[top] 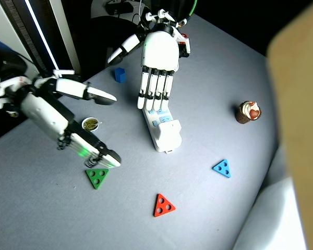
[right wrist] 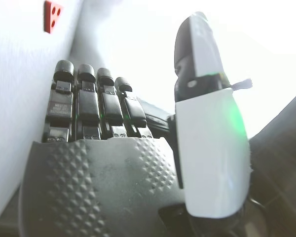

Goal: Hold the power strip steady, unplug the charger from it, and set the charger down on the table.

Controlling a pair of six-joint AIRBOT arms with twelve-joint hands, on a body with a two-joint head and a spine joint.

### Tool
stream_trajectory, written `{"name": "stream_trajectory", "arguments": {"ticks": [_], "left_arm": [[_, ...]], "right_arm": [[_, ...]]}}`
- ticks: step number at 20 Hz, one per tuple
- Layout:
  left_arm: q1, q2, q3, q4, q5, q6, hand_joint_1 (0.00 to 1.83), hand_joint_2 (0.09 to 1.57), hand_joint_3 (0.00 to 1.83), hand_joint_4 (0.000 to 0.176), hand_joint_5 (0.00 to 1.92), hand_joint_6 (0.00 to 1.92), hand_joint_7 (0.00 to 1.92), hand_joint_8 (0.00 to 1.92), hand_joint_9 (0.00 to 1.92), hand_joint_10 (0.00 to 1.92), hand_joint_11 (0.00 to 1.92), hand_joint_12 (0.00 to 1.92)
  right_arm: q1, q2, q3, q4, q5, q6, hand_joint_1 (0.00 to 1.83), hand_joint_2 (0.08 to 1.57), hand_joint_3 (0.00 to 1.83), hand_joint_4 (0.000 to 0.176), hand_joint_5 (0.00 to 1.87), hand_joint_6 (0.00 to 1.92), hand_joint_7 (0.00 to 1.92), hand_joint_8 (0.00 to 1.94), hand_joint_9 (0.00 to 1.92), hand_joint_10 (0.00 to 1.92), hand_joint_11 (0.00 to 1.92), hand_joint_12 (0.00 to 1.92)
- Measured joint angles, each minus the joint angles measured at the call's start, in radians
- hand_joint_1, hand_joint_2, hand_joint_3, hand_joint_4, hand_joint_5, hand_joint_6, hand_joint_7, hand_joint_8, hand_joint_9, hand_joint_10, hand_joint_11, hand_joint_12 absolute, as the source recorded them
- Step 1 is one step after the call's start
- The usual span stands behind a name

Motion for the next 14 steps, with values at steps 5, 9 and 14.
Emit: {"name": "stream_trajectory", "arguments": {"ticks": [5,9,14], "left_arm": [[0.000,-0.039,0.025,-0.002,0.001,0.000,0.00,0.91,0.01,0.000,0.10,0.00,0.12,0.00,0.11,0.00,0.07,0.04],[0.007,-0.052,0.038,-0.002,-0.001,0.000,0.00,0.91,0.00,0.000,0.09,0.00,0.11,0.00,0.11,0.00,0.07,0.04],[0.027,-0.061,0.047,-0.002,-0.016,-0.005,0.00,0.91,0.00,0.000,0.11,0.00,0.11,0.00,0.11,0.00,0.08,0.04]], "right_arm": [[0.060,-0.096,0.121,-0.002,-0.056,-0.026,1.11,1.04,0.00,0.000,0.16,0.00,0.17,0.00,0.17,0.00,0.00,0.45],[0.086,-0.145,0.203,-0.002,-0.092,-0.042,1.08,1.05,0.00,0.000,0.12,0.00,0.13,0.00,0.15,0.00,0.00,0.41],[0.111,-0.196,0.281,-0.012,-0.132,-0.051,1.07,1.06,0.00,0.000,0.15,0.00,0.16,0.00,0.17,0.00,0.00,0.44]]}}
